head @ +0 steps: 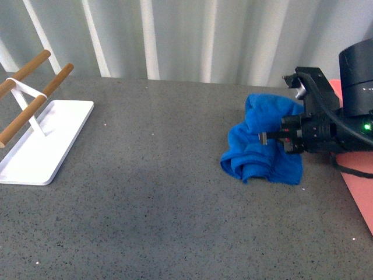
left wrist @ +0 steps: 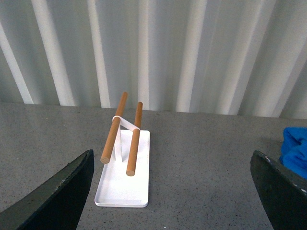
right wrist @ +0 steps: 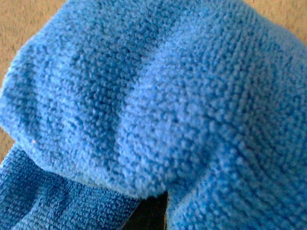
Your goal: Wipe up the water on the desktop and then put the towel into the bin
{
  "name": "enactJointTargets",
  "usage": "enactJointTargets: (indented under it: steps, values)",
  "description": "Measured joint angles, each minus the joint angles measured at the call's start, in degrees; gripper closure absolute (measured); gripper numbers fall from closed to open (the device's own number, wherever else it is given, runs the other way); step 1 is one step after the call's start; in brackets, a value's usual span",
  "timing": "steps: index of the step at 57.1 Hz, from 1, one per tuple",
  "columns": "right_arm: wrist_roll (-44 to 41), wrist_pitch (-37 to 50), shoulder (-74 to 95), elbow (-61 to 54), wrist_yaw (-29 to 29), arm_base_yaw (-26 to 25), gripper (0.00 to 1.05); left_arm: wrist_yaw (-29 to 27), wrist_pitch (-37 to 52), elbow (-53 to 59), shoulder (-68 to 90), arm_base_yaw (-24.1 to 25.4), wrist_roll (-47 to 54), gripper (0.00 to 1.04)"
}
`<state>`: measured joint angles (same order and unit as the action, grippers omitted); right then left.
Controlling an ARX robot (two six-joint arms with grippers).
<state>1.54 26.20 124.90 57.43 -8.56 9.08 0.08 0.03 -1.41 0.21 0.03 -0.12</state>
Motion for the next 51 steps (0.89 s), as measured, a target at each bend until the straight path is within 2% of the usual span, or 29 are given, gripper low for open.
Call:
enactJointTargets:
  steps: [14, 29, 37, 45, 51]
  values:
    - [0.15, 0.63, 5.31, 9.01, -3.74, 3.63, 1.01, 0.02, 0.00, 0.00, 0.00, 0.00, 0.00, 0.07]
    - [1.62, -3.26, 7.28, 13.94, -10.56, 11.28, 1.01, 0.00, 0.00, 0.00, 0.02, 0.00, 0.00, 0.07]
    - [1.55, -3.74, 4.90, 8.76, -14.27, 13.99, 1.01, 0.00, 0.00, 0.00, 0.02, 0.00, 0.00, 0.07]
    - [-3.78, -7.65, -0.33, 0.57, -17.05, 14.51, 1.01, 0.00, 0.00, 0.00, 0.00, 0.00, 0.00, 0.07]
    - [-9.55, -12.04, -3.91, -4.55, -17.31, 13.11, 1.01, 0.00, 0.00, 0.00, 0.00, 0.00, 0.00, 0.07]
